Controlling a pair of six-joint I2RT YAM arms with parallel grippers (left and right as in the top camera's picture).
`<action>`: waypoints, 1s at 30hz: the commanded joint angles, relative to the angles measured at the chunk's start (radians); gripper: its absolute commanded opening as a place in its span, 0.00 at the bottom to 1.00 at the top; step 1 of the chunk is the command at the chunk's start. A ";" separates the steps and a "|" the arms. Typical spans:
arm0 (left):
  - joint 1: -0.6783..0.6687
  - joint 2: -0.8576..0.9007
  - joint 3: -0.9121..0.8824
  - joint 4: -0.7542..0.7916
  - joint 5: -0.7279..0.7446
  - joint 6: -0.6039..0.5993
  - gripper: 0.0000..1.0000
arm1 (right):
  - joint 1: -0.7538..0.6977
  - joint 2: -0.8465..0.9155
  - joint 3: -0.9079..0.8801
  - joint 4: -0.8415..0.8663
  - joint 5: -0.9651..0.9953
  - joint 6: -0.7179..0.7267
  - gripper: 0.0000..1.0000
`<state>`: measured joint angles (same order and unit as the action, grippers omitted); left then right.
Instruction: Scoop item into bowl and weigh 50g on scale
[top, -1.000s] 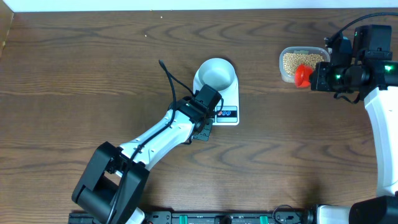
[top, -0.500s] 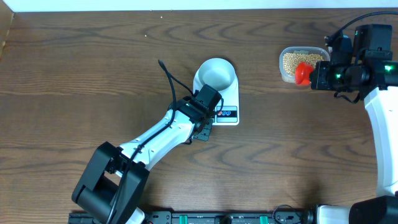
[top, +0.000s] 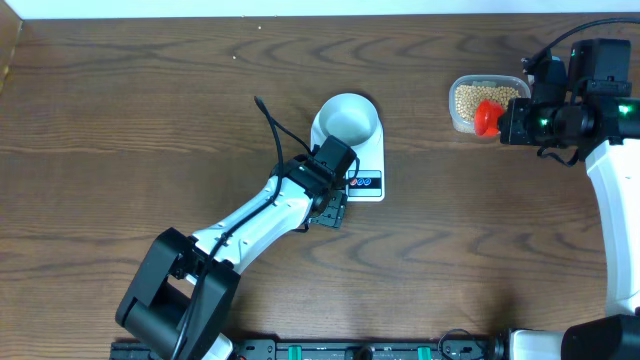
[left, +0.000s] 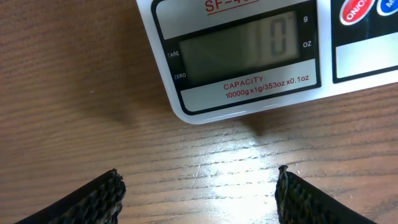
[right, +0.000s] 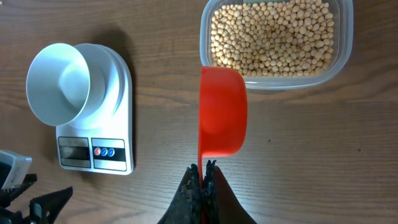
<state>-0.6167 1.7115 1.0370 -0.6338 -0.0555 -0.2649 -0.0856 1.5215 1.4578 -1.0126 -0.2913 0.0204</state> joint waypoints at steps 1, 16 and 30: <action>0.005 -0.008 -0.002 -0.006 -0.010 0.001 0.80 | 0.001 0.002 0.018 0.000 -0.002 -0.014 0.01; 0.002 -0.426 -0.008 -0.003 -0.143 -0.007 0.86 | 0.001 0.002 0.018 -0.002 -0.002 -0.014 0.01; -0.026 -0.634 -0.610 0.469 -0.143 0.030 0.88 | 0.002 0.002 0.017 -0.004 -0.002 -0.014 0.01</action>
<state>-0.6399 1.0973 0.5076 -0.2226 -0.1867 -0.3569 -0.0856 1.5215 1.4586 -1.0172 -0.2909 0.0170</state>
